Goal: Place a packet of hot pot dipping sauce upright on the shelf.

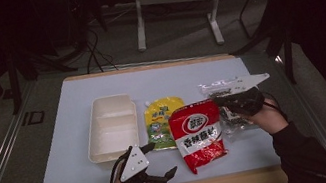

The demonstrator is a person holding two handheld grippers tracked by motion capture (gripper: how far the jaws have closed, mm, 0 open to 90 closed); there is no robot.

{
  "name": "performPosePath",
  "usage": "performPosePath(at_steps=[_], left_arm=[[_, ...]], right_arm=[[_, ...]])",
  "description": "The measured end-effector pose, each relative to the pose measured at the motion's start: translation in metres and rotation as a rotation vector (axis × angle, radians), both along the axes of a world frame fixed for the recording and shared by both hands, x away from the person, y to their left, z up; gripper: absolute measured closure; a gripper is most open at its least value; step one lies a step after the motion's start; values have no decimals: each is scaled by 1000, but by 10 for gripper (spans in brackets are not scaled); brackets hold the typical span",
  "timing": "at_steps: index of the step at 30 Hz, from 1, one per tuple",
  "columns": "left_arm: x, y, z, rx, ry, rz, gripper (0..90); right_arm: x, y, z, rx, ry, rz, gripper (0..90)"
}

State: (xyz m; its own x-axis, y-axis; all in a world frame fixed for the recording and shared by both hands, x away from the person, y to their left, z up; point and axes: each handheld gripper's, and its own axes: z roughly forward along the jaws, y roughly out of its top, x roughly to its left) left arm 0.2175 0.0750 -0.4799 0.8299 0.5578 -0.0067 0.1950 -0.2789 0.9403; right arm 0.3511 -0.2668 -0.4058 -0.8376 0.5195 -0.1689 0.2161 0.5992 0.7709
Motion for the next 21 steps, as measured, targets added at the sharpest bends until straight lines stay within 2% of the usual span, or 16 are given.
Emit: performPosePath(at_steps=[2, 5, 7, 10, 11, 12, 14, 16, 17, 21], left_arm=[[6, -4, 5, -18, 7, -22, 81], [16, -11, 10, -39, 20, -27, 81], [23, -16, 14, -23, 0, -17, 85], [36, -22, 20, -18, 2, -5, 124], [39, -24, 22, -5, -13, 0, 144], [39, -24, 22, -5, -13, 0, 158], [52, -30, 25, 27, -4, -4, 178], [63, -34, 25, 50, -1, 9, 222], [70, -35, 25, 52, 19, 2, 248], [85, -39, 23, 39, 54, -89, 456]], right_arm=[[-9, -3, 6, 6, -16, 7, 894], [-19, -6, 11, 14, -30, 20, 894], [-28, -9, 15, 18, -42, 28, 894], [-36, -15, 18, 21, -53, 42, 893], [-39, -16, 19, 17, -59, 41, 893], [-39, -16, 19, 17, -59, 41, 893], [-44, -19, 21, 27, -65, 52, 893], [-46, -20, 23, 28, -65, 61, 894], [-48, -20, 23, 32, -65, 62, 893], [-52, -21, 26, 38, -62, 73, 894]])
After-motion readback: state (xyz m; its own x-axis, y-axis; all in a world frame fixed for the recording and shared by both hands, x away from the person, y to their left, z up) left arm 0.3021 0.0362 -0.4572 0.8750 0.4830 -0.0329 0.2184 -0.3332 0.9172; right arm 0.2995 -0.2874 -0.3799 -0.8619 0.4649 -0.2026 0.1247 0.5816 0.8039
